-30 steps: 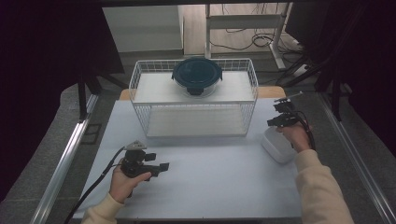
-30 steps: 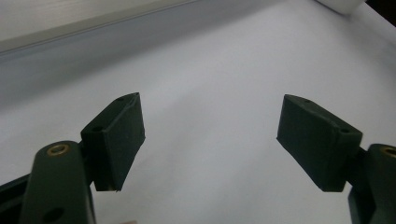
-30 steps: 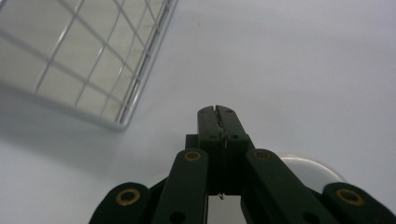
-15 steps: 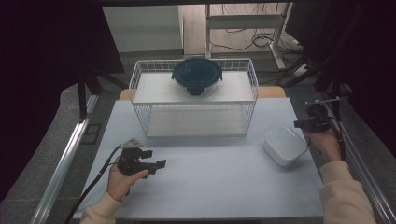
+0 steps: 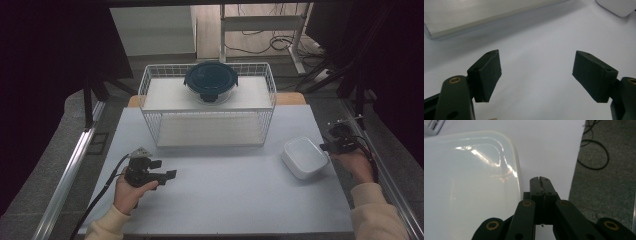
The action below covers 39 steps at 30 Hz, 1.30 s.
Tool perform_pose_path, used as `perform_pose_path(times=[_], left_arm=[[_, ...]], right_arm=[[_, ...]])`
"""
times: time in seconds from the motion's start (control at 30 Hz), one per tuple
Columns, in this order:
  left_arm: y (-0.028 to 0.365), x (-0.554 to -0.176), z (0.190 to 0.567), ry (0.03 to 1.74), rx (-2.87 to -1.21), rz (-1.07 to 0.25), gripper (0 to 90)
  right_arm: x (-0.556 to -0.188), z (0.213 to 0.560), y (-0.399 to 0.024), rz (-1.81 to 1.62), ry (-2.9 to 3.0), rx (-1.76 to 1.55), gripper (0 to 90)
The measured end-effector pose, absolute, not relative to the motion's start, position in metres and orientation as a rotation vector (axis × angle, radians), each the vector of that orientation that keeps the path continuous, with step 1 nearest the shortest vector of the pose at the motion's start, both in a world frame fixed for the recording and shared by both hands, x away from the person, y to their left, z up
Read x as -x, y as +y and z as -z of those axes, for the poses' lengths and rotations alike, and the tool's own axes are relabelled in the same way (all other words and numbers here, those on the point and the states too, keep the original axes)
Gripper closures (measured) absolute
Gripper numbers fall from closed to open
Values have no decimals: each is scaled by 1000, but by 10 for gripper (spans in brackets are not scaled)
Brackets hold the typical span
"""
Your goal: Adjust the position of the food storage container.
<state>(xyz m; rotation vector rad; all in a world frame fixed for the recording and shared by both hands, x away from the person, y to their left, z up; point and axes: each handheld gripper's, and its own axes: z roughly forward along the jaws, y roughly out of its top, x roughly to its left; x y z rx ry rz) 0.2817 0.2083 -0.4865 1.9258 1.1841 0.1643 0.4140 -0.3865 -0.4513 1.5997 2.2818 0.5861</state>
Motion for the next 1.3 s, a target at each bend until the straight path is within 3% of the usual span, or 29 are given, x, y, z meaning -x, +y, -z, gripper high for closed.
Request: perform_pose_path(times=[1.3], left_arm=[[208,-281,488,1181,-1928,-142,224]], right_arm=[[-337,471,-219,-844,2665,-1187,893]])
